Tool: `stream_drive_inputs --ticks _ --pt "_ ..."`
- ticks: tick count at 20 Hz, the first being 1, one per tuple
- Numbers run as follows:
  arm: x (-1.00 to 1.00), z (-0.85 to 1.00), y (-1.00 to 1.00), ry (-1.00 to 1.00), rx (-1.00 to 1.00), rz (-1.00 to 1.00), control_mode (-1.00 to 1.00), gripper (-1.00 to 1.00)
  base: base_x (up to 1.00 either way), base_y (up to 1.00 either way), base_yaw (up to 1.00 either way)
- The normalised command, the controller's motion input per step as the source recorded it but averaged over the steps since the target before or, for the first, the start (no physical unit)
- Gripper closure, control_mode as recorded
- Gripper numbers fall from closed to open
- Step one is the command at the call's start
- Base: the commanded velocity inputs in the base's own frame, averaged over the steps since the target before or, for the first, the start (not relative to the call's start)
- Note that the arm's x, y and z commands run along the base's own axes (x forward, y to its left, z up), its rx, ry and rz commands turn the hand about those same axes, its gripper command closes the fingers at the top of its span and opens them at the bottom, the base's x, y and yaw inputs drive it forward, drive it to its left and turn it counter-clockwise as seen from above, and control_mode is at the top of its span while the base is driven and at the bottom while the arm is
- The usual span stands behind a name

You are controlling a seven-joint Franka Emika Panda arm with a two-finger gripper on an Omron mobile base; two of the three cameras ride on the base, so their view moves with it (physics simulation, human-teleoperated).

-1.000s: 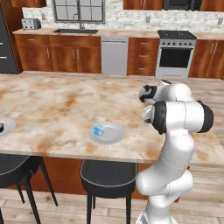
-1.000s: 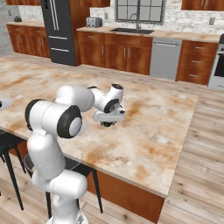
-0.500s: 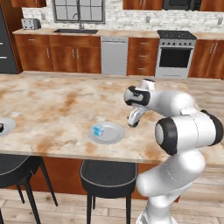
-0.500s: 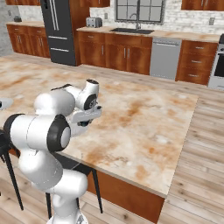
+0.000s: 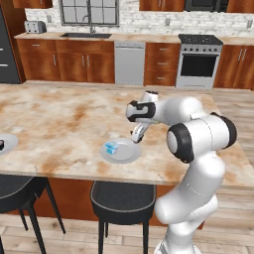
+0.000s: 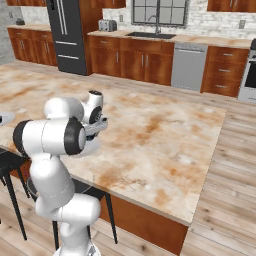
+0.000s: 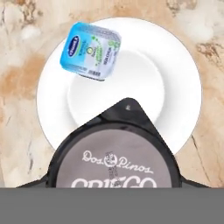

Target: Place two yogurt containers on each plate.

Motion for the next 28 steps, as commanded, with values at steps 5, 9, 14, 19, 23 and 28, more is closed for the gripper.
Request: stream_drive_inputs --ticks 5,9,14,19,23,28 --pt "0.2 -0.59 0.03 0.0 -0.06 0.0 -1.0 1.0 0.0 0.0 0.0" --pt "0.26 -0.52 0.28 -0.02 -0.04 0.02 -1.0 1.0 0.0 0.0 0.0" --pt "0.11 -0.1 0.22 -0.01 0.0 0.02 -1.0 1.0 0.0 0.0 0.0" --pt "0.0 -0.01 -0.07 0.0 0.0 0.0 -1.0 1.0 0.0 0.0 0.0" --pt "0.0 0.0 0.0 0.0 0.0 0.0 -1.0 -1.0 0.0 0.0 0.0" --pt "0.0 0.0 0.0 0.0 0.0 0.0 -1.0 -1.0 0.0 0.0 0.0"
